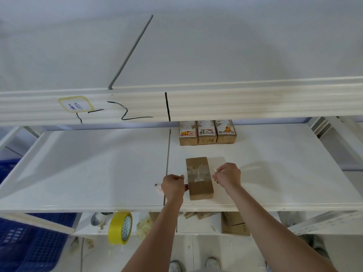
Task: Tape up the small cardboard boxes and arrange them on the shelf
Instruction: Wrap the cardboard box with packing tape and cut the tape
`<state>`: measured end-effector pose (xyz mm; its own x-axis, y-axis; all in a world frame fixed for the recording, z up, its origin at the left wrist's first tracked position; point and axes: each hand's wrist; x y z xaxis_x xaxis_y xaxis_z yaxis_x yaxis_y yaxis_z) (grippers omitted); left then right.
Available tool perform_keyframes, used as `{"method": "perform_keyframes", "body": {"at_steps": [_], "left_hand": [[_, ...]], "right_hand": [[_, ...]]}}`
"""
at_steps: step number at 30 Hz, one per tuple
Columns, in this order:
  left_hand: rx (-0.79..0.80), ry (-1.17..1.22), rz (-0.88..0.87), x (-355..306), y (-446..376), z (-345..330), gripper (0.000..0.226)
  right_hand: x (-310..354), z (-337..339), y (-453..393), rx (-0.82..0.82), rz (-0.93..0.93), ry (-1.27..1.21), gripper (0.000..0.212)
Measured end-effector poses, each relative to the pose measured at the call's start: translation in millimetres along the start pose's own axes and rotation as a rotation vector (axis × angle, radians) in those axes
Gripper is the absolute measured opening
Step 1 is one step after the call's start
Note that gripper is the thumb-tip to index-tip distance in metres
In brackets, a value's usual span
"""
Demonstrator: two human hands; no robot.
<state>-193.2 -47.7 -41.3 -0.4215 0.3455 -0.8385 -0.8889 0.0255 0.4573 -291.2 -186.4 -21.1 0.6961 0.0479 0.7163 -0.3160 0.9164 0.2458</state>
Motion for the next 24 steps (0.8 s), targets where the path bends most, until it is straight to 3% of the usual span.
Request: {"method": "perform_keyframes", "body": {"at_steps": [1, 5, 12, 19, 24], "left_hand": [[-0.004, -0.004, -0.001, 0.4, 0.0, 0.0, 0.025], [-0.017, -0.017, -0.01, 1.6, -0.3, -0.8, 0.024], [-0.004, -0.034, 0.024, 3.4, 0.2, -2.0, 0.022], [-0.029, -0.047, 0.067, 1.9, 1.3, -4.1, 0.029], [-0.037, -0.061, 0.132, 1.1, 0.9, -8.8, 0.028]], "right_hand": [[0.2, 0.0, 0.3, 0.007, 0.005, 0.002, 0.002], [-3.0, -2.8, -0.4, 0.027, -0.007, -0.014, 0.028], [-5.9, -10.4, -3.8, 0.03, -0.082, -0.053, 0.03], [-7.0, -12.3, -8.5, 0.058, -0.223, -0.174, 0.013], [-4.8, -14.0, -7.7, 0.069, -0.228, -0.174, 0.013]]}}
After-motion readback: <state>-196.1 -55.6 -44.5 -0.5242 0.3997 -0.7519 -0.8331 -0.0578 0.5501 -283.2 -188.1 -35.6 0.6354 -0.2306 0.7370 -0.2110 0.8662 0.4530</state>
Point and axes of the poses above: each hand's wrist, its own y-axis away from the middle knuckle, its own z-axis out of the back of the hand, x = y × z, and after that the axes turned 6 degrees about -x, right-handed
